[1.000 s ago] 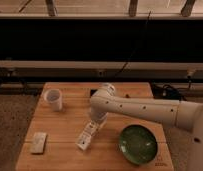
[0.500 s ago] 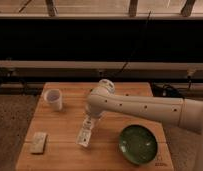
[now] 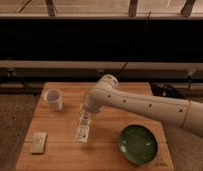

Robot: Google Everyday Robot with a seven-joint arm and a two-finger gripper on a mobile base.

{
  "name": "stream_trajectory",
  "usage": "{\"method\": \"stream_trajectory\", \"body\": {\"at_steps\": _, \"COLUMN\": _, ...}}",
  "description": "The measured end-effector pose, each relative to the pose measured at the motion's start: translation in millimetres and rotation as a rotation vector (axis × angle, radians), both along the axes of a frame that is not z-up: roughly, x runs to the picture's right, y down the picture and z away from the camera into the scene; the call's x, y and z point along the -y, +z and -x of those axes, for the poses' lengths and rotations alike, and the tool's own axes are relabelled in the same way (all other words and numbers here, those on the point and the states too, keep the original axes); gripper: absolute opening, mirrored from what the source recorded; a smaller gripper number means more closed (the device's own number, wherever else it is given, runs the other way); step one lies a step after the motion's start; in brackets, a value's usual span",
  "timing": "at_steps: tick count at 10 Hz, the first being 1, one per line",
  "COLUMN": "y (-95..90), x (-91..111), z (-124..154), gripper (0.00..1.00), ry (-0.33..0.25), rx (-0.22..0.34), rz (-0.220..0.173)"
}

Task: Stand the bottle upright

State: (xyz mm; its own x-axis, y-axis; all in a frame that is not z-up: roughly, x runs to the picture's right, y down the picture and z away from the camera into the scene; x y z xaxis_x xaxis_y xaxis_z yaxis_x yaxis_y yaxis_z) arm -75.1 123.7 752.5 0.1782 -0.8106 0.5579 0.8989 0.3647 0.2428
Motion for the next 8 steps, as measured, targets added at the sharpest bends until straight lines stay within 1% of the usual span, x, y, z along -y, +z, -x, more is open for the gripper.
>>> {"method": "stream_trajectory", "body": {"at_steps": 3, "y": -2.5, "x": 12, "z": 6, "gripper": 0.0, "ry": -0.038, "rx": 0.107, "rz": -0.072}}
{"method": "stream_trajectory", "body": {"at_steps": 4, "y": -2.1, "x": 14, "z": 9, "gripper": 0.0, "ry": -0.046, "rx": 0.13, "rz": -0.092}}
{"method": "stream_trajectory", "body": {"at_steps": 5, "y": -1.4, "x": 18, "z": 12, "gripper": 0.0, "ry": -0.056, "rx": 0.161, "rz": -0.124}}
{"method": "stream_trajectory", "body": {"at_steps": 6, "y": 0.7, "x": 23, "z": 14, "gripper": 0.0, "ry": -0.07, "rx": 0.181, "rz": -0.163}}
{"method": "stream_trajectory", "body": {"at_steps": 7, "y": 2.7, "x": 28, "z": 16, "gripper": 0.0, "ry": -0.089, "rx": 0.199, "rz": -0.214}}
{"method": "stream_trajectory", "body": {"at_steps": 8, "y": 4.0, "x": 31, "z": 19, "gripper": 0.0, "ry": -0.105, "rx": 0.209, "rz": -0.253}}
